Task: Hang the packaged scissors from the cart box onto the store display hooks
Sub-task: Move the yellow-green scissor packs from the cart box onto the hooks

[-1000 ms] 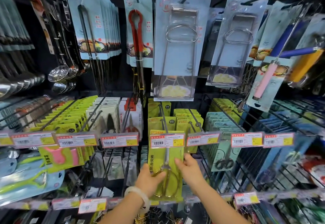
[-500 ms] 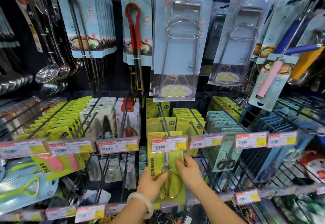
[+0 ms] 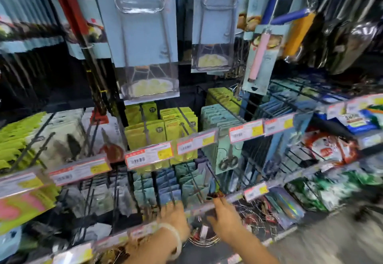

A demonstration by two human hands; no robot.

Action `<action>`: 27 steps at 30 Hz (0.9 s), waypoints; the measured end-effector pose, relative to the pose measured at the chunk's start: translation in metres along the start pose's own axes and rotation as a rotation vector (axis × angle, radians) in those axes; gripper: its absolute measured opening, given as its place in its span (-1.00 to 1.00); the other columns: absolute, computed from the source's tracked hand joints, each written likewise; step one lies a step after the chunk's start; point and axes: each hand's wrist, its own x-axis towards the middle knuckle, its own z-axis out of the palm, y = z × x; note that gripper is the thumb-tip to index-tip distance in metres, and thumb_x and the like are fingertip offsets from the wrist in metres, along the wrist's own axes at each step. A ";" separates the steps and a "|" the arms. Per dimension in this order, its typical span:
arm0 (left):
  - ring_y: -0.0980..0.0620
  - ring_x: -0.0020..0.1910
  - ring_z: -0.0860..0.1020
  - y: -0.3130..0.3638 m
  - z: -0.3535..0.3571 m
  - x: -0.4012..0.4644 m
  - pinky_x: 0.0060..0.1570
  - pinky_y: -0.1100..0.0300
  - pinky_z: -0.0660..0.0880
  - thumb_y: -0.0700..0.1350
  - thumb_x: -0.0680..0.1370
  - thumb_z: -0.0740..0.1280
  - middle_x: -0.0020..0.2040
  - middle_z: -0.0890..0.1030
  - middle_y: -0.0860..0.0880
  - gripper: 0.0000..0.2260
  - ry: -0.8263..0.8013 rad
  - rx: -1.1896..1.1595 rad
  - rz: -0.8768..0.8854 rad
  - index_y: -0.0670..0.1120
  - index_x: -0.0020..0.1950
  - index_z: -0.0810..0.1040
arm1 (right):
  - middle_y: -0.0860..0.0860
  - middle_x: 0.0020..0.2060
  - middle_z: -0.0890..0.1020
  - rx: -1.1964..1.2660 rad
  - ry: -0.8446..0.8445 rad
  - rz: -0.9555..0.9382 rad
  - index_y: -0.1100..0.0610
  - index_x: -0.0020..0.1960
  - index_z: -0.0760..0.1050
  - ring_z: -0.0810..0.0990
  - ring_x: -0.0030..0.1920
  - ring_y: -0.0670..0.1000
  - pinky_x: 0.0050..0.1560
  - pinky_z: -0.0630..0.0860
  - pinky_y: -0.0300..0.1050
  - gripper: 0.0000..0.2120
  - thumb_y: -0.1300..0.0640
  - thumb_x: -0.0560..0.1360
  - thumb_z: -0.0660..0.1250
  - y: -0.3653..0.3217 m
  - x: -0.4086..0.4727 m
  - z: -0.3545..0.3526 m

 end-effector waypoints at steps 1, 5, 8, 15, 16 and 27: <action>-0.18 0.53 0.01 0.022 -0.001 -0.002 0.50 -0.02 0.06 -0.01 0.55 0.24 0.55 0.02 -0.16 -0.35 -0.005 0.060 0.053 -0.11 0.54 0.00 | 0.09 0.34 0.35 -0.055 0.001 -0.010 0.14 0.41 0.25 0.33 0.35 0.12 0.35 0.27 -0.10 -0.51 0.02 0.53 0.23 0.013 -0.003 -0.010; -0.20 0.53 -0.02 0.126 -0.002 -0.017 0.49 -0.09 -0.01 -0.07 0.52 0.29 0.55 0.00 -0.16 -0.34 0.052 0.203 0.239 -0.09 0.53 0.03 | 0.12 0.31 0.37 -0.196 0.031 -0.039 0.14 0.37 0.28 0.33 0.35 0.12 0.32 0.32 -0.06 -0.52 0.05 0.49 0.25 0.080 -0.019 -0.061; -0.19 0.53 0.01 0.212 0.000 -0.028 0.49 -0.11 0.03 -0.11 0.52 0.28 0.54 0.04 -0.17 -0.36 0.100 0.252 0.350 -0.10 0.53 0.06 | 0.14 0.26 0.41 -0.262 0.091 0.035 0.15 0.36 0.29 0.37 0.31 0.16 0.23 0.38 -0.02 -0.50 0.02 0.48 0.29 0.146 -0.041 -0.112; -0.17 0.52 0.05 0.421 0.036 -0.064 0.46 -0.11 0.06 -0.08 0.56 0.23 0.52 0.10 -0.16 -0.43 0.144 0.347 0.640 -0.10 0.52 0.10 | 0.17 0.29 0.38 -0.277 0.234 0.344 0.19 0.35 0.27 0.35 0.32 0.19 0.25 0.37 0.03 -0.56 0.07 0.53 0.24 0.314 -0.120 -0.218; -0.18 0.52 0.05 0.447 0.044 -0.070 0.46 -0.11 0.06 -0.08 0.56 0.24 0.53 0.09 -0.17 -0.44 0.135 0.364 0.684 -0.10 0.51 0.10 | 0.16 0.28 0.40 -0.266 0.246 0.385 0.19 0.34 0.28 0.36 0.32 0.19 0.25 0.38 0.04 -0.57 0.06 0.53 0.24 0.336 -0.131 -0.227; -0.19 0.49 0.09 0.675 0.133 -0.077 0.46 -0.10 0.09 -0.05 0.52 0.30 0.47 0.16 -0.17 -0.46 0.039 0.570 1.056 -0.10 0.45 0.19 | 0.14 0.33 0.35 -0.141 0.238 0.702 0.14 0.38 0.27 0.30 0.36 0.19 0.29 0.33 0.08 -0.51 0.00 0.52 0.27 0.542 -0.186 -0.270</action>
